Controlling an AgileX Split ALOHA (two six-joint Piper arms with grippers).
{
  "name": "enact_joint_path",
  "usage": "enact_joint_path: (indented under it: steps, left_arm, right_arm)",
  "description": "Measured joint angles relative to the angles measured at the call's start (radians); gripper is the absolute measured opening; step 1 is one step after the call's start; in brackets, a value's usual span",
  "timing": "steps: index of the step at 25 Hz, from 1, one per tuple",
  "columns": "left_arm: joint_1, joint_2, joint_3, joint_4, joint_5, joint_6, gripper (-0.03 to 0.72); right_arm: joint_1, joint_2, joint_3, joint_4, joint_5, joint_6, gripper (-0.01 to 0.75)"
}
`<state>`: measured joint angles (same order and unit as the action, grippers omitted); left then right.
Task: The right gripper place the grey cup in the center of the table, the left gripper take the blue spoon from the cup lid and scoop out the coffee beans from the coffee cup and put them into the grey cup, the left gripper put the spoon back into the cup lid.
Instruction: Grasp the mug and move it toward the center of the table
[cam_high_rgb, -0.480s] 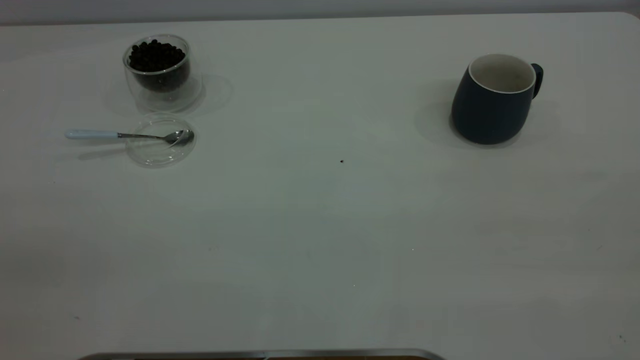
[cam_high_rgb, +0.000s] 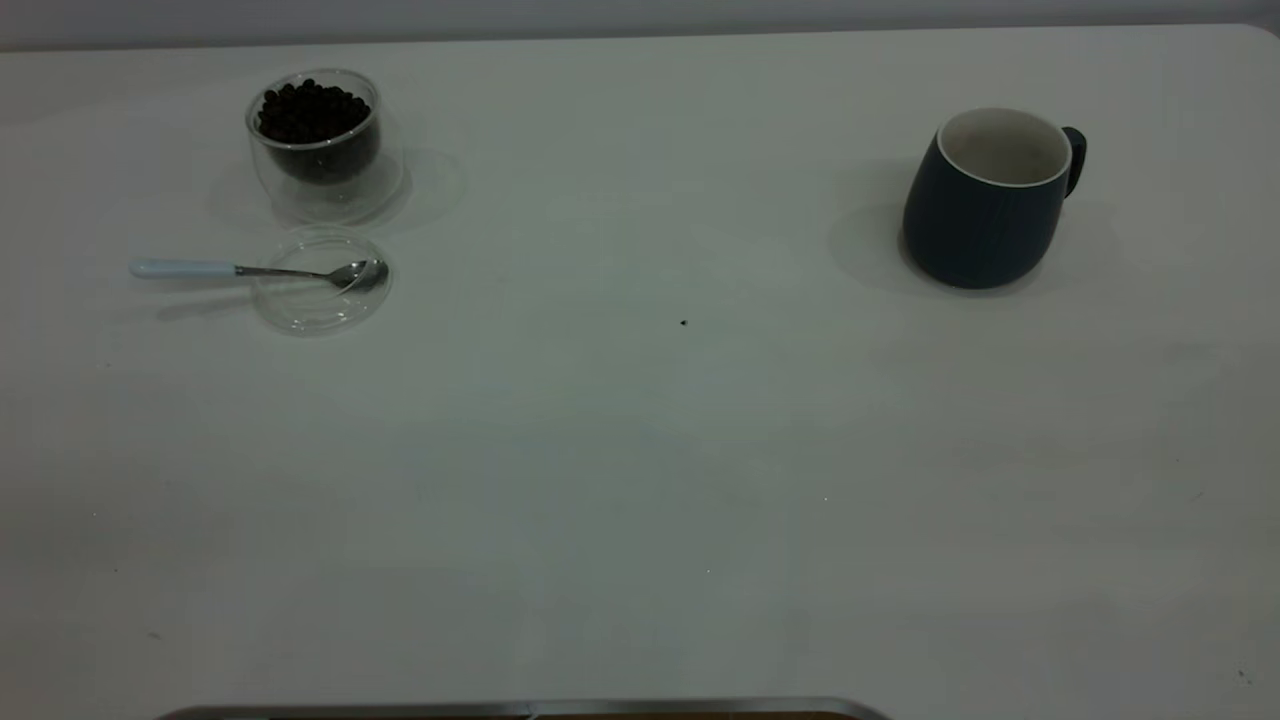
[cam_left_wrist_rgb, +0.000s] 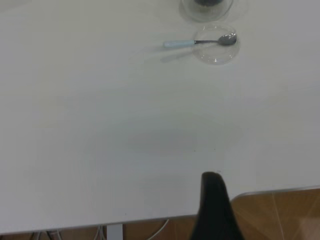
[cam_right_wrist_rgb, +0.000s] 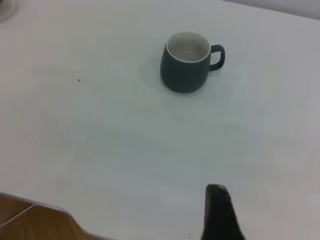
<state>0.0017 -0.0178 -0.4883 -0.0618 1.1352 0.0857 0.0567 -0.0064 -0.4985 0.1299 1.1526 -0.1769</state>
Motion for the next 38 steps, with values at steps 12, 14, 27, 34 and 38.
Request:
enact_joint_path:
  steps: [12, 14, 27, 34, 38]
  left_arm:
    - [0.000, 0.000, 0.000, 0.000, 0.000, 0.000, 0.593]
    - [0.000, 0.000, 0.000, 0.000, 0.000, 0.000, 0.593]
    - [0.000, 0.000, 0.000, 0.000, 0.000, 0.000, 0.593]
    - [0.000, 0.000, 0.000, 0.000, 0.000, 0.001, 0.593]
    - [0.000, 0.000, 0.000, 0.000, 0.000, 0.001, 0.593]
  right_arm:
    - [0.000, 0.000, 0.000, 0.000, 0.000, 0.000, 0.511]
    - [0.000, 0.000, 0.000, 0.000, 0.000, 0.000, 0.511]
    - [0.000, 0.000, 0.000, 0.000, 0.000, 0.000, 0.511]
    - [0.000, 0.000, 0.000, 0.003, 0.000, 0.032, 0.511]
    - [0.000, 0.000, 0.000, 0.010, -0.022, 0.066, 0.511]
